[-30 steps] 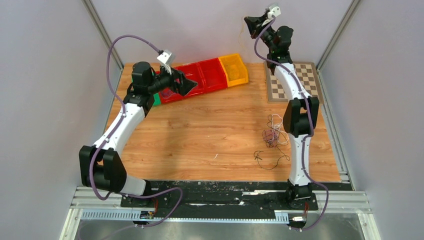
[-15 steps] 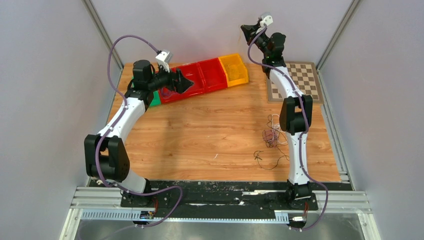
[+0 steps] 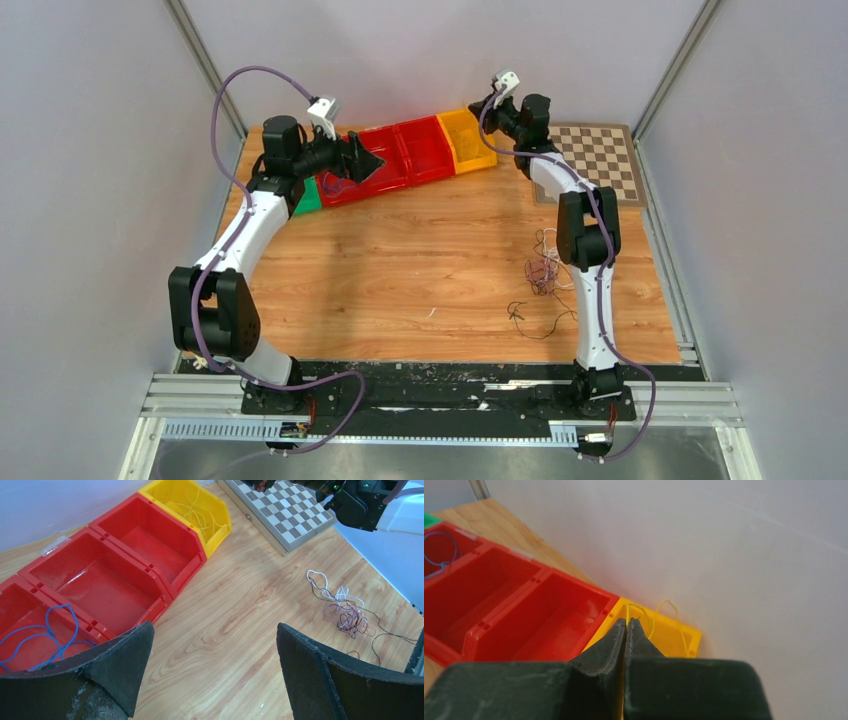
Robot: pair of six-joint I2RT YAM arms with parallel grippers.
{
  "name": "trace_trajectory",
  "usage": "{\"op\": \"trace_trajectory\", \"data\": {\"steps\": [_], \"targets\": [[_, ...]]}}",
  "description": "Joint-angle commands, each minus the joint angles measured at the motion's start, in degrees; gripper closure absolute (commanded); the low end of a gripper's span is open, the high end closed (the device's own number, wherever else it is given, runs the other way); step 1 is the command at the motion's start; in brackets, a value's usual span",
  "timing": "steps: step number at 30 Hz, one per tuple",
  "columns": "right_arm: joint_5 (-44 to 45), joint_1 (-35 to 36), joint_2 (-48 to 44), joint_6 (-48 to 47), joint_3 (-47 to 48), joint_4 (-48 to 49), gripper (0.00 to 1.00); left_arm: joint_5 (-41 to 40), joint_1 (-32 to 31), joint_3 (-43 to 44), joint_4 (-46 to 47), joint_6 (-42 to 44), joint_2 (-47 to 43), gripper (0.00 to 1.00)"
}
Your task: Untangle the cables
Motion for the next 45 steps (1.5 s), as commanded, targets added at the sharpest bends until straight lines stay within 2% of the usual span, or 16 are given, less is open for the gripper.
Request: {"op": "trace_trajectory", "data": {"steps": [1,8,14,27,34,37,45], "targets": [[1.87,0.11,-1.10,-1.25,-0.78,-3.87,1.00,0.24,1.25,0.88,-0.58,0.97,-2.40,0.00],[7.59,0.23,4.23,-2.28,3.42,-12.93,1.00,0.73,2.22,0.94,-0.64,1.08,-2.12,0.00],[10.92,1.10,6.17,-4.58,4.56,-16.53,1.00,1.03,2.65,1.52,-0.64,0.99,-1.26,0.00],[8.33,3.18,3.89,-9.12,0.07,-18.94,1.00,2.27,2.82,2.65,-2.40,0.05,0.13,0.00],[9.32,3.23,5.51,-11.40,3.59,-24.46,1.00,2.41,2.84,2.33,-2.65,0.01,-0.48,0.00],[8.49,3.11,4.38,-10.52,3.65,-24.45,0.84,2.46,2.85,2.10,-2.60,0.02,-0.82,0.00],[6.59,2.89,-3.27,-7.28,3.19,-23.40,0.57,1.83,2.89,2.00,-1.27,-0.78,-1.08,0.00]]}}
